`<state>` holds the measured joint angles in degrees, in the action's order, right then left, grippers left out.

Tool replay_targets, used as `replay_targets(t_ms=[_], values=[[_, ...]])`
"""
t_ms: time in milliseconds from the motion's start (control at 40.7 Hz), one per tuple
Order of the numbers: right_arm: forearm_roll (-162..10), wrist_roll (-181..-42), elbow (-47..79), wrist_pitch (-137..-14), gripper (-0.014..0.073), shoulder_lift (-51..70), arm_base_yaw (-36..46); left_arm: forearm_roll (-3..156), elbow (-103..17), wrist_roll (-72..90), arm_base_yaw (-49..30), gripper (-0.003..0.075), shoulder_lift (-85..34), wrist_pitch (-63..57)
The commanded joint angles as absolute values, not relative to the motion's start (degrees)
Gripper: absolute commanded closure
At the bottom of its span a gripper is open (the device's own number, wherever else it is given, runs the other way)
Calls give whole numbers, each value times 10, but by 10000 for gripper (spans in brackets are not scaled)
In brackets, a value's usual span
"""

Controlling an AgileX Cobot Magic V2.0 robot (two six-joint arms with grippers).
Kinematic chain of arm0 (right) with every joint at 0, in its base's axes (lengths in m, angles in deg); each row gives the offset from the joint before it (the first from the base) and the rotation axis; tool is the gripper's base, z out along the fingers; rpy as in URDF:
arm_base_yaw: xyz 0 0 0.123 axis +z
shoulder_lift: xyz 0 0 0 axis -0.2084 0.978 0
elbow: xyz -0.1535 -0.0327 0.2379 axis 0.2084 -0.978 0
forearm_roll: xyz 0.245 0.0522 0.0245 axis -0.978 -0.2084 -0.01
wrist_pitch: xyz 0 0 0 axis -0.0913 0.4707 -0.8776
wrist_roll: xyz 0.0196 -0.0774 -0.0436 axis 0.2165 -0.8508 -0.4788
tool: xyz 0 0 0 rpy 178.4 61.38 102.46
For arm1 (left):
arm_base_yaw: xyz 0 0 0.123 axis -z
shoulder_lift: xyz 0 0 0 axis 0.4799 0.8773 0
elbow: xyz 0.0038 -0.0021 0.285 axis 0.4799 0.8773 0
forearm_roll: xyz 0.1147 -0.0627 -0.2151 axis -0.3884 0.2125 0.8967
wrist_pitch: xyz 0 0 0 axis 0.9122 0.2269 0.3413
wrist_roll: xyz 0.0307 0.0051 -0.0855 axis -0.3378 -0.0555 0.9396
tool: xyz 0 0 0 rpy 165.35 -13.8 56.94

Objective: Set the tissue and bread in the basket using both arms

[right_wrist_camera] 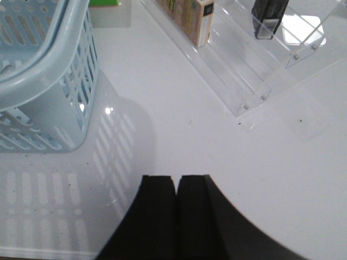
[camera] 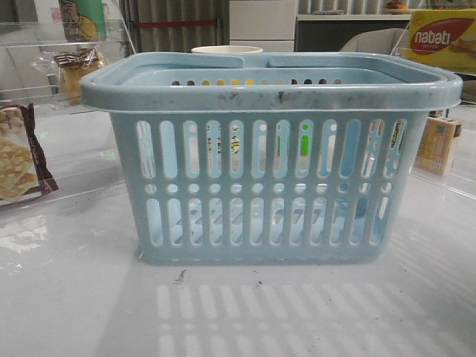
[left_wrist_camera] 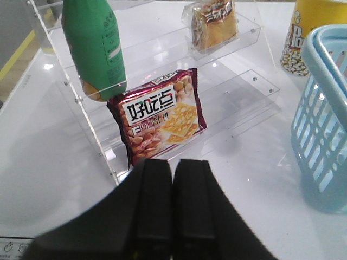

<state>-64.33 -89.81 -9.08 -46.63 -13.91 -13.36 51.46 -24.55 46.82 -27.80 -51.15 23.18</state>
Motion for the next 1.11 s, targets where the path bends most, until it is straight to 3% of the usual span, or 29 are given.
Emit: replay_targets(t_ms=[0,172,246,541,1081], values=[[-637,-903,-76,-495,477,-118,-136,509,-262,457,-277,562,-487,192],[-636,-903,-76,-493,147,-89,-136,511,-262,451,-267,272,-461,189],[-636,-903,-76,-493,69,-75,-136,513,-262,451,-242,230,-452,188],[-609,-902,-52,-501,65,10,-143,480,-262,451,-101,234,-414,186],[-601,-903,205,-501,65,228,-267,480,-262,451,-87,234,-396,187]])
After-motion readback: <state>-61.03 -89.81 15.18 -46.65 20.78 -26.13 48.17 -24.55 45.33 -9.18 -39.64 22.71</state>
